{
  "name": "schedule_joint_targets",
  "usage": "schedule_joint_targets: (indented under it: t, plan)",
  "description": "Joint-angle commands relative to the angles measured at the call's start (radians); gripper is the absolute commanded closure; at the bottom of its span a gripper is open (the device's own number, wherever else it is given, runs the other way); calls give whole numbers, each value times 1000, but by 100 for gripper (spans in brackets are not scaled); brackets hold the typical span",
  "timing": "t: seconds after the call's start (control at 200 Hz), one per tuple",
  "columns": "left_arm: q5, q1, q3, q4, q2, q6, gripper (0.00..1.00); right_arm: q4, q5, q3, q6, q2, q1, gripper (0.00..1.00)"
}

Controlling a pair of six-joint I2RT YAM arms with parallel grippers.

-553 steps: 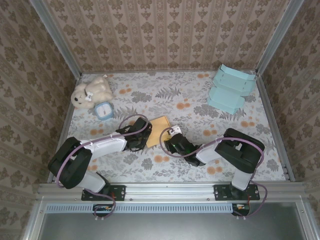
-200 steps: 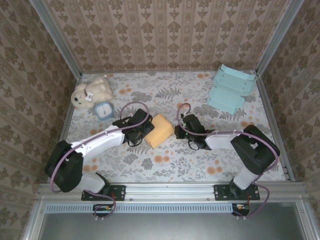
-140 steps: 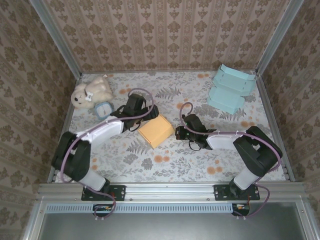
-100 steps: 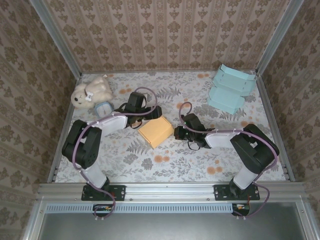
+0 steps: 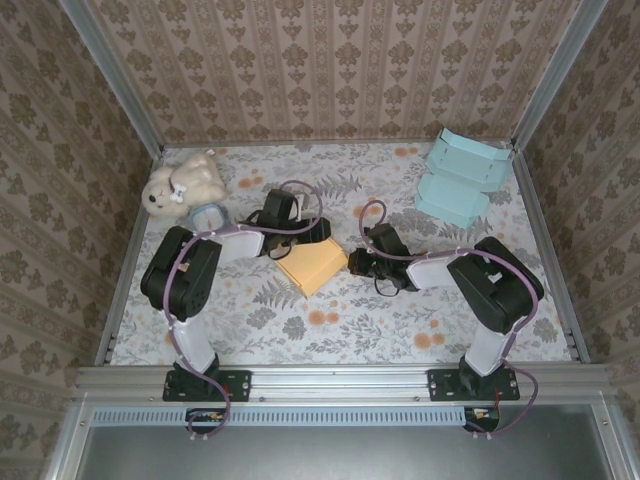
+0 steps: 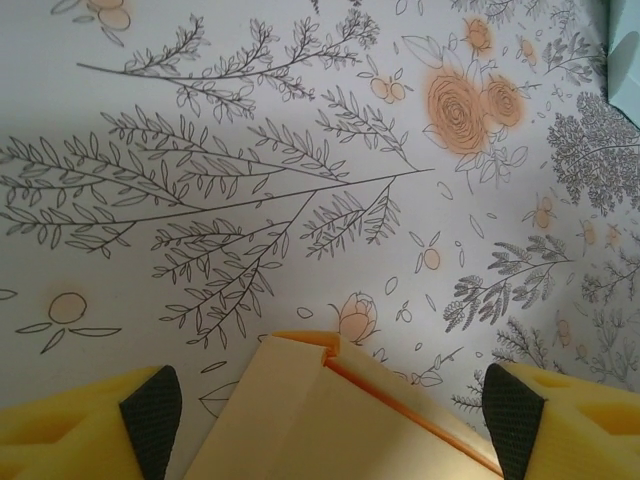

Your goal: Fold the paper box

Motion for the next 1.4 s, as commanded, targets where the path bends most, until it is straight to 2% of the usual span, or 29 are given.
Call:
schedule_joint_targets:
  t: [0.0, 0.195, 0.37, 0.545, 0.68, 0.96, 1.215, 1.395]
  plan:
    - [37, -13, -21, 71, -3, -43, 19, 11, -14, 22, 15, 29, -4, 100]
    - [63, -99, -35, 114, 3, -93, 20, 8, -18, 62, 15, 60, -4, 100]
    - [118, -201, -45, 225, 48, -207, 23, 47, -47, 106, 44, 110, -3, 100]
    - [155, -234, -39, 292, 84, -293, 24, 121, -49, 89, 85, 105, -3, 100]
    - [83, -208, -56, 259, 54, -298, 24, 114, -34, 73, 78, 79, -4, 100]
    - [-103, -49, -161, 155, -132, -281, 21, 3, -1, 19, 1, -31, -32, 100]
    - [-159, 23, -287, 89, -293, -267, 16, -110, -21, -55, -55, -178, -29, 100]
    - [-145, 10, -403, 118, -371, -262, 15, -128, -25, -133, -25, -277, 60, 100]
